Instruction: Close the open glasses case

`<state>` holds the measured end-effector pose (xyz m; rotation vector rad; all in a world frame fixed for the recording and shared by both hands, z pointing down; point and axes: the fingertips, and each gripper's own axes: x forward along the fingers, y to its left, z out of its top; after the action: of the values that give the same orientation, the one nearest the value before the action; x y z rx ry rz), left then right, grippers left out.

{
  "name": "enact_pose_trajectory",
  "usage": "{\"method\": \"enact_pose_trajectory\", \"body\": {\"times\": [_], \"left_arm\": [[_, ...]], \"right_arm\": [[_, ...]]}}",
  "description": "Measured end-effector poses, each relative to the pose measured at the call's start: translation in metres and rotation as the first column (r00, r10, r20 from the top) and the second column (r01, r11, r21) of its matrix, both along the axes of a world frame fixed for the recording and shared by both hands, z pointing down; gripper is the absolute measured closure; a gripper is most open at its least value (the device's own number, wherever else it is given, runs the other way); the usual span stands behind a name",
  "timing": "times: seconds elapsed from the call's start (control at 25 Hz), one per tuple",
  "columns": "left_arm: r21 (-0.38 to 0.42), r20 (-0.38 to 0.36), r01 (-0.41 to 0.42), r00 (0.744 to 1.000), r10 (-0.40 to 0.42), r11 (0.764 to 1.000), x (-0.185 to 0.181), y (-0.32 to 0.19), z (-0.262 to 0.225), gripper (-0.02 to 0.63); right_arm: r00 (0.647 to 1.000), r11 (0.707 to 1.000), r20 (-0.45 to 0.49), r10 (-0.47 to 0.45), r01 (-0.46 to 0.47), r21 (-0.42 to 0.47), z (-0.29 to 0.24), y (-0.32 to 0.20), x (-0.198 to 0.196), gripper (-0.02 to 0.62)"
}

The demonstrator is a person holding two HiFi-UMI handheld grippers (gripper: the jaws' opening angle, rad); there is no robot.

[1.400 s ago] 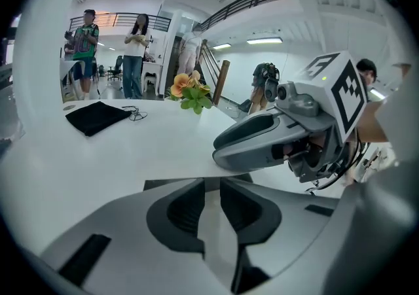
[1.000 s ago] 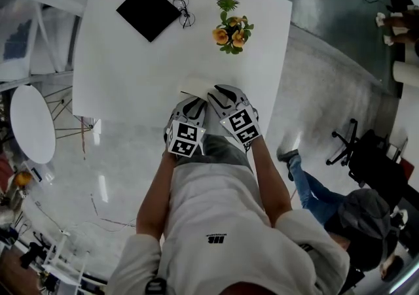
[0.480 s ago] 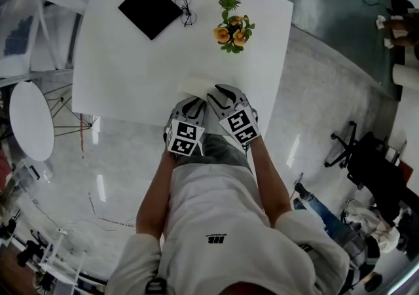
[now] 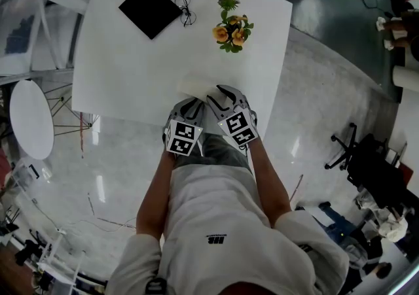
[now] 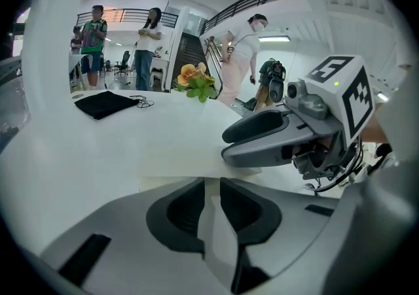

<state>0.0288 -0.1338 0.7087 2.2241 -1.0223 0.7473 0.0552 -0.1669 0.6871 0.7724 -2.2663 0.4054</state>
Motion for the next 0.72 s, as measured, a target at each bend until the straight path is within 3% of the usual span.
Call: {"method": "enact_pose_trajectory", "body": {"times": [0.44, 0.72], "left_arm": [[0.007, 0.034, 0.032, 0.999, -0.032, 0.999, -0.005, 0.009, -0.003, 0.515], [0.051, 0.063, 0.068, 0.996, -0.071, 0.996, -0.014, 0.015, -0.019, 0.515]], "right_arm": [[0.998, 0.998, 0.019, 0.067, -0.068, 0.008, -0.001, 0.0, 0.006, 0.38], [0.994, 0.994, 0.046, 0.097, -0.1, 0.053, -0.01, 0.0, 0.013, 0.384]]}}
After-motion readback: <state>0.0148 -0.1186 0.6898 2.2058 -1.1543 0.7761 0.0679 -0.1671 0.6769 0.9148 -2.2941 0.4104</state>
